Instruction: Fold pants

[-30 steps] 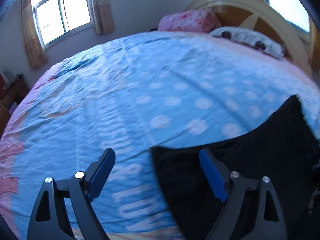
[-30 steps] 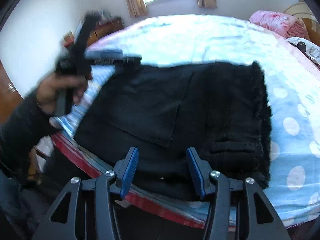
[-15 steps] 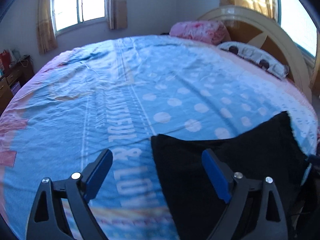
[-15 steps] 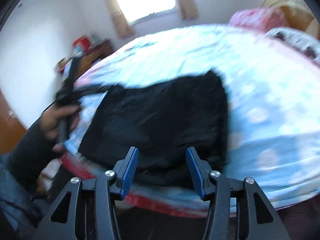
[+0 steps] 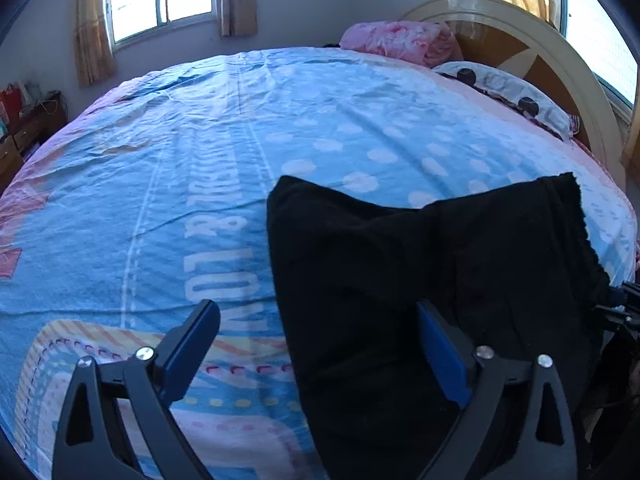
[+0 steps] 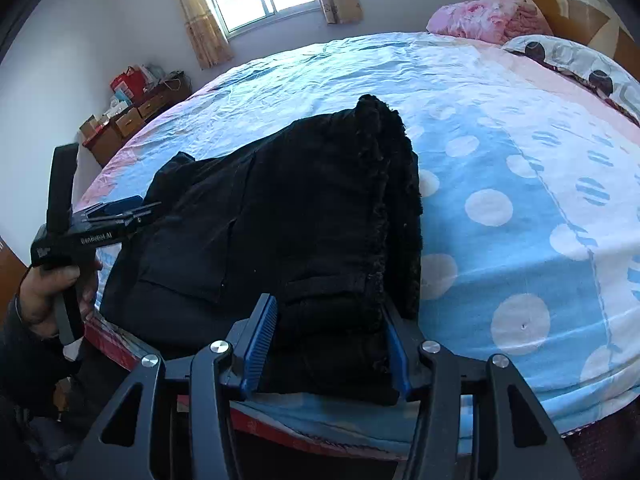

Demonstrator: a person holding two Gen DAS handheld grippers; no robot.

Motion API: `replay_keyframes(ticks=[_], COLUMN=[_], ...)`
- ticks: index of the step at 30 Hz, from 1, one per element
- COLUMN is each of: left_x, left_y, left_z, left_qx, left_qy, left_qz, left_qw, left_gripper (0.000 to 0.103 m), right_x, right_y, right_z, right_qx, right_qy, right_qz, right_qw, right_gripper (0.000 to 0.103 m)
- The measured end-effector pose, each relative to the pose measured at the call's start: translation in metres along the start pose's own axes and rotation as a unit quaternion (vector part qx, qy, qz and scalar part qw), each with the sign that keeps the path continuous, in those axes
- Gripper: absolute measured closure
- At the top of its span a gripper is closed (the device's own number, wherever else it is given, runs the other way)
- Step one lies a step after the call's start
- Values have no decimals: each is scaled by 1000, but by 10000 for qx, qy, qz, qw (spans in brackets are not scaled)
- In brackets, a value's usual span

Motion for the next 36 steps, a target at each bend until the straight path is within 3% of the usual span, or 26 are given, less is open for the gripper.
replay_keyframes(ticks=[6, 11, 17, 22, 36], left_x=[9, 21, 10, 9, 0], left_y=[0, 1, -5, -11, -26], left_z=[4, 6, 20, 34, 29], left_qx=[0, 80, 99, 335, 59], left_qy=[-4, -65, 140, 218, 135], left_qz=[-15, 219, 307, 739, 670], left_qw=[10000, 9997, 9994, 9965, 9976], left_gripper=[4, 4, 4, 4, 0], right_x=[14, 41, 26, 15, -6], right_y=[4, -7, -33, -40, -51], right_z=[-2, -18, -22, -21, -42], right_qx=[-98, -304, -871, -910, -991], right_qy=[16, -355, -154, -151, -398], right_qz=[8, -51, -106, -97, -296], right_qw=[10000, 9989, 9960, 9957, 9938], right_gripper=[51, 50, 50, 45, 45])
Point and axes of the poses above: each gripper's, at about its wrist camera, not at the fingertips, and x roughly against the way its jaws point, y to its left, z to its underside, the point moved 6 cm from there along -x, roughly the way its jaws point, and after that the axes turned 4 degrees about y, right-handed, at the moved point
